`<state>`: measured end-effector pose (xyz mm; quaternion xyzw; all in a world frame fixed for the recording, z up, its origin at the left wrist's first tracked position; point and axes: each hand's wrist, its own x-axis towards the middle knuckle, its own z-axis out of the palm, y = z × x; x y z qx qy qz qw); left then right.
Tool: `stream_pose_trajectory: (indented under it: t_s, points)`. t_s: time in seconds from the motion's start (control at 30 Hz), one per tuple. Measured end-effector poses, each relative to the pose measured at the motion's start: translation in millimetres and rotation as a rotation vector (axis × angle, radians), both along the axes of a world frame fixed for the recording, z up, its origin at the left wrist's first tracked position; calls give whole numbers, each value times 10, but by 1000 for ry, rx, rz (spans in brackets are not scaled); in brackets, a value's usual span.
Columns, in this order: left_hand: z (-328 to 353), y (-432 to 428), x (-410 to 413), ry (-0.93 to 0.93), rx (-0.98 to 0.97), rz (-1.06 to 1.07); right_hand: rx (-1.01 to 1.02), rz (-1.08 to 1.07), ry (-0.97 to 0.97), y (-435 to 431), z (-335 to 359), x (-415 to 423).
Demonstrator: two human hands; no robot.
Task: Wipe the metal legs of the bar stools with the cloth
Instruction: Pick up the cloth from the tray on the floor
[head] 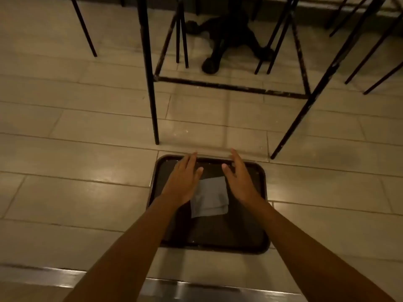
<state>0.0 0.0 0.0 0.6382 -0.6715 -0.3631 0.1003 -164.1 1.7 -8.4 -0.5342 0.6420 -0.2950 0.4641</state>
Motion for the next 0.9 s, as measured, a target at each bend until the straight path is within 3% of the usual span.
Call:
stream_pose_trajectory:
  t_s: [0.2, 0.33, 0.47, 0.57, 0.8, 0.9]
  points:
    - [-753, -64, -61, 152, 190, 153, 174, -101, 10, -49, -720, 92]
    - [-1131, -99, -62, 221, 258, 372, 226, -254, 78, -59, -1153, 35]
    - [-1354, -50, -119, 252, 315, 533, 361, -377, 152, -71, -1430, -1]
    - [-1435, -40, -180, 322, 359, 629, 446, -433, 93, -104, -1543, 41]
    - [-1502, -47, -227, 246, 436, 479, 597, -338, -80, -126, -1450, 108]
    - [-1433, -50, -161, 307, 442, 502, 604, -301, -122, -132, -1326, 150]
